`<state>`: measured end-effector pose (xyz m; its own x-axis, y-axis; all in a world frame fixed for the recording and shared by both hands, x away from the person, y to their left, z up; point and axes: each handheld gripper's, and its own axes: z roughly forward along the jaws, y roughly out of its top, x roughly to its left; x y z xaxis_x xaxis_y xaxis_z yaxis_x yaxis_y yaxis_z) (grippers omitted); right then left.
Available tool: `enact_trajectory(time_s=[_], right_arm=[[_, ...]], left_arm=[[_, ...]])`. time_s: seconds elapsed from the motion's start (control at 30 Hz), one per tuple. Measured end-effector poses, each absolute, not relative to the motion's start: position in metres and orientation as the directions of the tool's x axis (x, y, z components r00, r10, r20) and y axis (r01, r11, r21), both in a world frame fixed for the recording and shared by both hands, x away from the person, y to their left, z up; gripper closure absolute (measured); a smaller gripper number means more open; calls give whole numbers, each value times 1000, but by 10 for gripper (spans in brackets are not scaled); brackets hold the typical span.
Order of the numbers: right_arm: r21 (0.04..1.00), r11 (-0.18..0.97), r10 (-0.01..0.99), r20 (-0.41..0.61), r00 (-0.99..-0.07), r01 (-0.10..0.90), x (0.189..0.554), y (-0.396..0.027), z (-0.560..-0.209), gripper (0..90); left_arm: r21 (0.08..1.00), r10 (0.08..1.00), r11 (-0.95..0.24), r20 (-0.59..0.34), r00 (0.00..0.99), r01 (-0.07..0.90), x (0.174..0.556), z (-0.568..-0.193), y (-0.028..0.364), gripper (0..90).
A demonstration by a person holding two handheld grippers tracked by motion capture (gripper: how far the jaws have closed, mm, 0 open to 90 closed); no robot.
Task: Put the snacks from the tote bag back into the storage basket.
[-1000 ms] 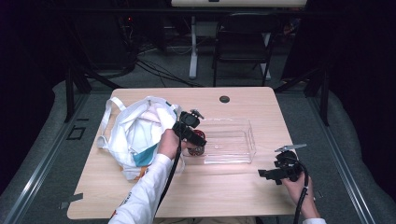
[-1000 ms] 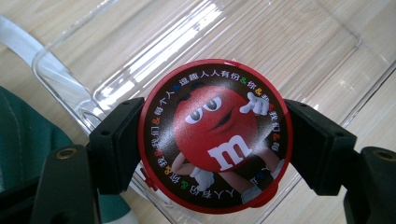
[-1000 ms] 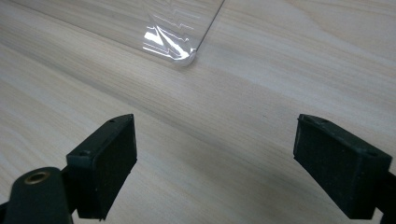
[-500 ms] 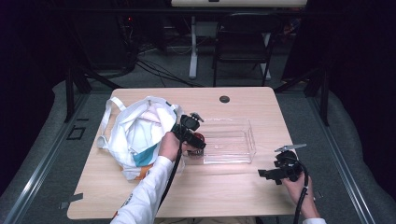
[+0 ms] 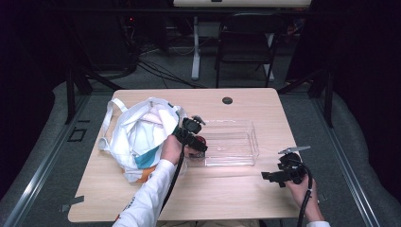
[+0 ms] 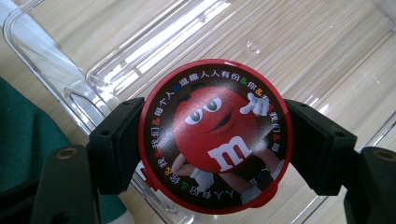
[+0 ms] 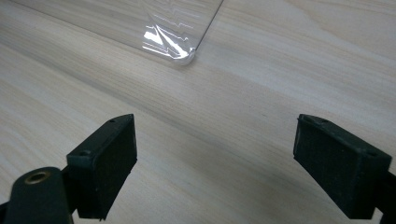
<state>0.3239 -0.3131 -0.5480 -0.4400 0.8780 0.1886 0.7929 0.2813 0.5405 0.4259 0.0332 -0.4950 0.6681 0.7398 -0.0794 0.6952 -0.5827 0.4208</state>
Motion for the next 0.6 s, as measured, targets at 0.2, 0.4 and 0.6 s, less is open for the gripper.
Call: enact_trajectory(time_s=[0.2,0.4,0.6], right_arm=[[546,273,881,189,-433,792,322,-314,-548,130],[546,278,877,192,-441,790,321,-314,-547,130],[548,275,878,191,-439,790,320,-315,-547,130]], left_arm=[[416,744,-578,-85,663,702,425,-498,32,259],[419,743,-581,-77,665,698,424,-500,31,259],[408,729,-604,-64,681,684,422,-500,29,259]])
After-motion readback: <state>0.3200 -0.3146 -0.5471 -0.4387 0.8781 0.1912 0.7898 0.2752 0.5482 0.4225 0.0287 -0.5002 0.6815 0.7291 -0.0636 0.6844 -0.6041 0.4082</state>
